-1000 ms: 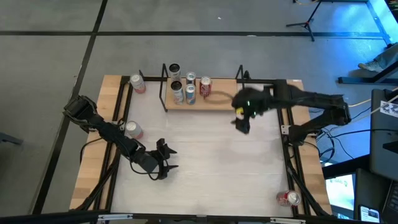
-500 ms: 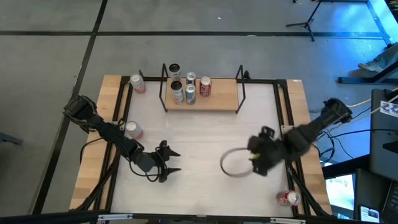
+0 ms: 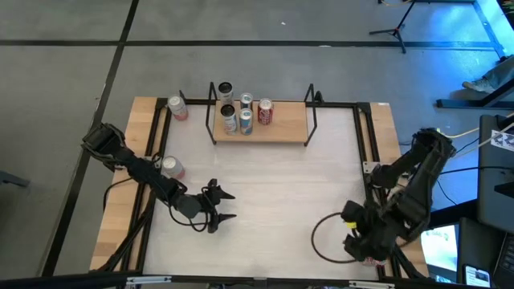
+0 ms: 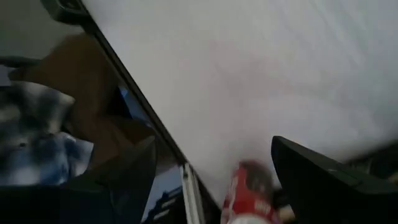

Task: Place canned beverage on shelf
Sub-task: Put the red-black soda can on the shelf aligned with the other red-black soda can

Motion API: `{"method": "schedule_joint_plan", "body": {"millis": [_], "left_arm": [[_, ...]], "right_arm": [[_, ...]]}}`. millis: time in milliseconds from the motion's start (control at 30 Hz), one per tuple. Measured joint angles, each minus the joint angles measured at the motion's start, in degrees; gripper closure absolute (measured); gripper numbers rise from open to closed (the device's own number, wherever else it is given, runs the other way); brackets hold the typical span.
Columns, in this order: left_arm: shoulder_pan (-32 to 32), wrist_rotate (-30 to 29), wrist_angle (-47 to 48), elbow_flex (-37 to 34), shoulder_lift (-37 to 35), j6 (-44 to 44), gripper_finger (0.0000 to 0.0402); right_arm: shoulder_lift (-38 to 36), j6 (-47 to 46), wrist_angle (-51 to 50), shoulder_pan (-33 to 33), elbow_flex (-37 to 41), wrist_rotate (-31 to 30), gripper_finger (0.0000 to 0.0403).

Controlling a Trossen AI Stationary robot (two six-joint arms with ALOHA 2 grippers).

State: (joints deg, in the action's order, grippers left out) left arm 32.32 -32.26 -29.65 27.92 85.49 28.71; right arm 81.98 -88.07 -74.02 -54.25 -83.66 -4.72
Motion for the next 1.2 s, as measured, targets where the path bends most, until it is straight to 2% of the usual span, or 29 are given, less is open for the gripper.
{"method": "schedule_joint_plan", "body": {"millis": [167, 333, 533, 1200], "left_arm": [[0.0, 0.1, -1.1, 0.0, 0.0, -2.3, 0.0091], [0.0, 0.2, -0.9, 0.0, 0.0, -3.3, 0.0091], [0.0, 0.2, -0.9, 0.0, 0.0, -3.8, 0.0092], [0.0, -0.1, -0.9, 0.0, 0.0, -3.8, 0.0092]], "right_arm": [[2.7, -13.9, -2.8, -6.0, 0.0, 5.9, 0.0095], [5.6, -21.1, -4.3, -10.0, 0.0, 9.1, 0.0095], [8.1, -23.0, -6.0, -11.6, 0.0, 12.9, 0.0095], [14.3, -21.2, -6.4, -13.4, 0.6, 16.3, 0.0095]]}}
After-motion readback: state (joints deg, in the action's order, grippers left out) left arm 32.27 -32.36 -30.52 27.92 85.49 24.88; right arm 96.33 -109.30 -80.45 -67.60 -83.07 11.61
